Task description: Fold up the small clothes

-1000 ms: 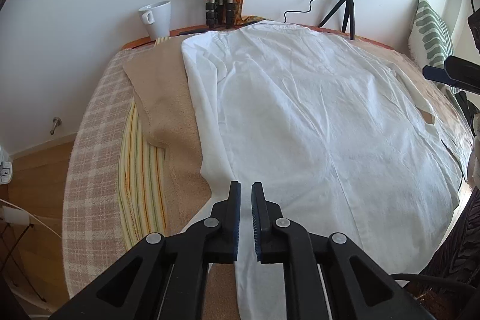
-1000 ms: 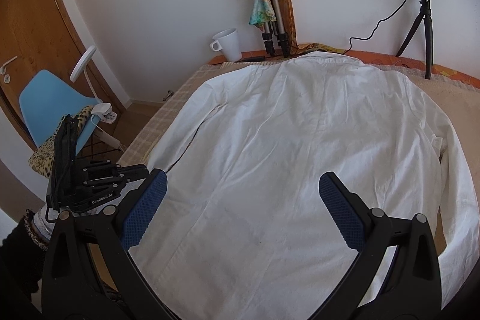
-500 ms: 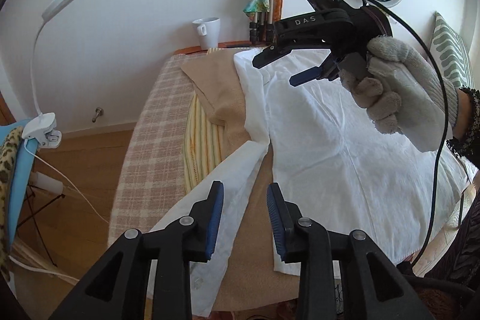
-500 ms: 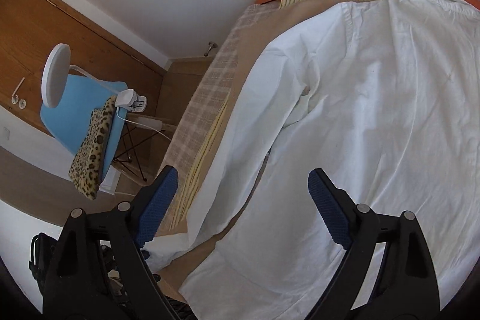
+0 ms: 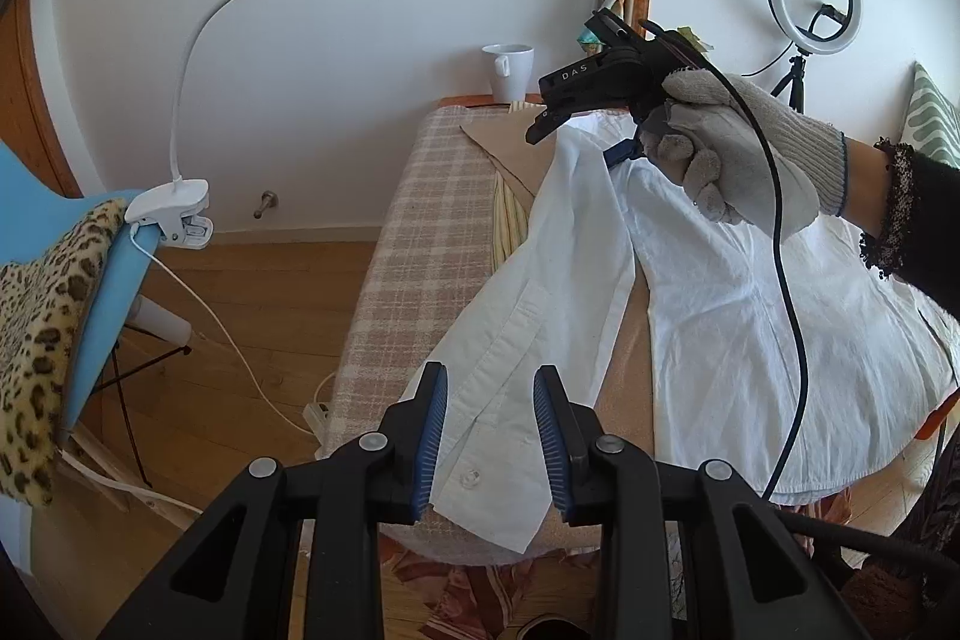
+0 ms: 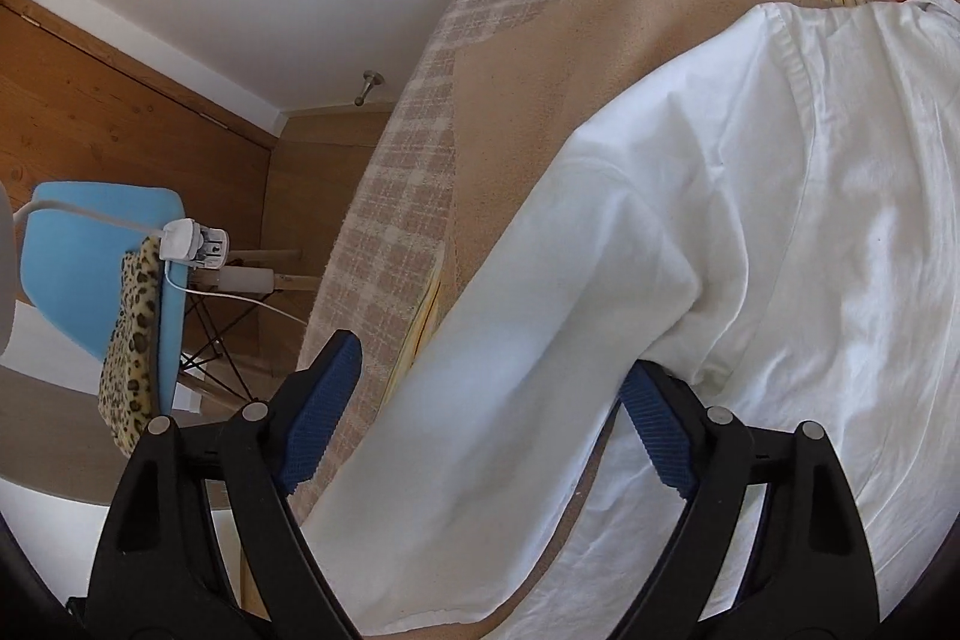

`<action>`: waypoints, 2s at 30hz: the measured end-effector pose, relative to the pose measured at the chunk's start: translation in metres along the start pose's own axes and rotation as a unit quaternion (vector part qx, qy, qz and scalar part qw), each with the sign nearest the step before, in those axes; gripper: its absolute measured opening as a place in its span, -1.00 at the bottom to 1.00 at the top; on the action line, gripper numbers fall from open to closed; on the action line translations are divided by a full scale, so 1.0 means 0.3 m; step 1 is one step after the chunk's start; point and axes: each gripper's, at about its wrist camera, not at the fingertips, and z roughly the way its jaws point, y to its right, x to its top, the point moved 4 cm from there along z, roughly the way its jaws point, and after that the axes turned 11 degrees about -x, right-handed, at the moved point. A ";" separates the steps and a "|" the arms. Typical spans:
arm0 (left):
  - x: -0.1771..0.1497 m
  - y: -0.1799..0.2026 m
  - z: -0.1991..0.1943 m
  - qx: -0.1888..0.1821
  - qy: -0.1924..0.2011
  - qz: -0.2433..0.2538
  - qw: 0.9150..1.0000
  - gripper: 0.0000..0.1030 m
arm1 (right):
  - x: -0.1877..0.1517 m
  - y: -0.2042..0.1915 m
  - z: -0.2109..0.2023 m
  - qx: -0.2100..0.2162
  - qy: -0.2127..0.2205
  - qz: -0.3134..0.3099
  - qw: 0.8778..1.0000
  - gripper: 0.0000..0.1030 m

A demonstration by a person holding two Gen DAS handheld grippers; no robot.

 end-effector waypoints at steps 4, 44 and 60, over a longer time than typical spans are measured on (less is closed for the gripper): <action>-0.002 -0.031 -0.012 0.007 0.006 -0.002 1.000 -0.41 | 0.013 -0.002 0.010 -0.032 -0.009 0.000 0.999 0.47; 0.021 -0.115 0.197 -0.029 -0.069 0.015 0.997 -0.27 | -0.217 0.035 -0.121 0.094 -0.059 -0.056 0.992 -0.06; 0.018 -0.105 0.088 -0.047 -0.033 0.016 0.998 -0.22 | -0.331 0.009 -0.060 0.057 -0.099 -0.067 0.991 -0.85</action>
